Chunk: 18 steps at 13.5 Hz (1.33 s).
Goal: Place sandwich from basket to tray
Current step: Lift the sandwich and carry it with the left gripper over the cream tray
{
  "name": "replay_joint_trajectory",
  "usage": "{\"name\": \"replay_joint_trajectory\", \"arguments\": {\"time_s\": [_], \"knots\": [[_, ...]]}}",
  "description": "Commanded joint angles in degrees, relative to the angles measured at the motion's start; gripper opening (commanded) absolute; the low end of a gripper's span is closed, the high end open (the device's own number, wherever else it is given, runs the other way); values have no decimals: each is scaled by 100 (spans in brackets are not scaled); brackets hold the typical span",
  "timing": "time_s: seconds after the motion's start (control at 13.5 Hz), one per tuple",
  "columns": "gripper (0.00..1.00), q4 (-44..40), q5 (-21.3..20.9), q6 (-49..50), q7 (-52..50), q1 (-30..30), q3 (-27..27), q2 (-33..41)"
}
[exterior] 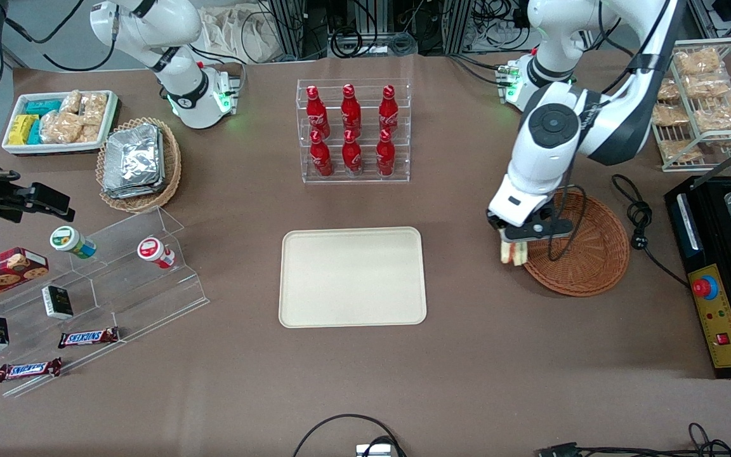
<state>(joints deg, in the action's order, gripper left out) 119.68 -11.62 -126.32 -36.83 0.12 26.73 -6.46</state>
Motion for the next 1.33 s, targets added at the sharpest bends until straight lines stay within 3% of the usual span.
{"name": "replay_joint_trajectory", "arguments": {"time_s": [0.0,0.37,0.66,1.26], "knots": [[0,-883,-24,344,-219,-99,192,-662],[0,-1964,-182,617,-351,-819,175,-1524],[0,-2544,-876,617,-773,-1224,174,-2217],[0,-3608,-903,600,-1028,-1716,131,-3405]]}}
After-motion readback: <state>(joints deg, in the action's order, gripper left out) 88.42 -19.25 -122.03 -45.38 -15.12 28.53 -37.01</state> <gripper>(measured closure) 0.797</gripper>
